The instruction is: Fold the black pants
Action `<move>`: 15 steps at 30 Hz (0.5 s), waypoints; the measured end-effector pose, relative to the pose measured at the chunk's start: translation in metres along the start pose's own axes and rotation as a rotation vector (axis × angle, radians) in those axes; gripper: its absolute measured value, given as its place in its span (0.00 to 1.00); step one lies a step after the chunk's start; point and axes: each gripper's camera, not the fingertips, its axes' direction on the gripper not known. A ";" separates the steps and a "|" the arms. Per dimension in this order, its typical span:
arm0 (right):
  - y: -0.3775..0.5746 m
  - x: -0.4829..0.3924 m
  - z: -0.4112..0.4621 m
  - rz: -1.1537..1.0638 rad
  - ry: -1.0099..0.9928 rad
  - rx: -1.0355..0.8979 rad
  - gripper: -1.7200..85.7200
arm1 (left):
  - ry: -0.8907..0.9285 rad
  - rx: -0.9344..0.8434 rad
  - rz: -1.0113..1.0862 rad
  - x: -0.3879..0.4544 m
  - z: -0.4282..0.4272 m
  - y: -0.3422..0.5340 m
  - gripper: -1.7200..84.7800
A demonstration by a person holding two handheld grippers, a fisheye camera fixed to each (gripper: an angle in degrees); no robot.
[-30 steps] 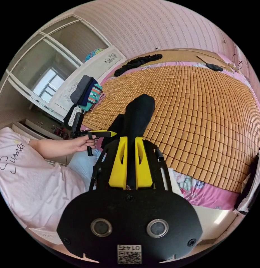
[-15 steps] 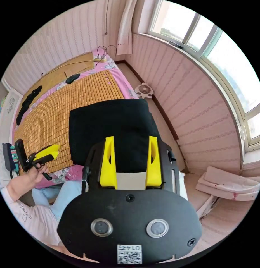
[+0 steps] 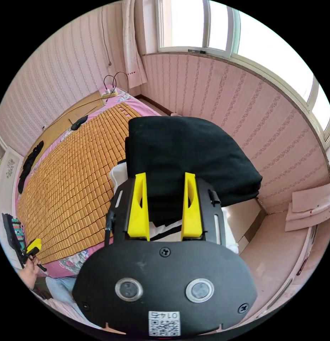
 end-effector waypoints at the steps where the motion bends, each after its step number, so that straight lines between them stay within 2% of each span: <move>1: 0.007 -0.007 -0.007 -0.015 -0.027 0.028 0.18 | -0.046 0.032 0.006 0.000 -0.029 0.022 0.11; 5: 0.085 -0.093 -0.030 -0.177 -0.232 0.089 0.20 | -0.294 0.132 0.013 0.002 -0.134 0.109 0.11; 7: 0.127 -0.146 -0.028 -0.296 -0.315 0.039 0.20 | -0.385 0.163 -0.045 -0.003 -0.177 0.149 0.12; 9: 0.182 -0.230 -0.022 -0.503 -0.449 -0.099 0.19 | -0.488 0.190 -0.106 -0.009 -0.217 0.191 0.12; 11: 0.219 -0.298 -0.025 -0.685 -0.548 -0.201 0.18 | -0.611 0.241 -0.241 -0.018 -0.271 0.252 0.12; 15: 0.285 -0.450 -0.051 -0.994 -0.741 -0.306 0.18 | -0.725 0.390 -0.494 -0.031 -0.355 0.355 0.12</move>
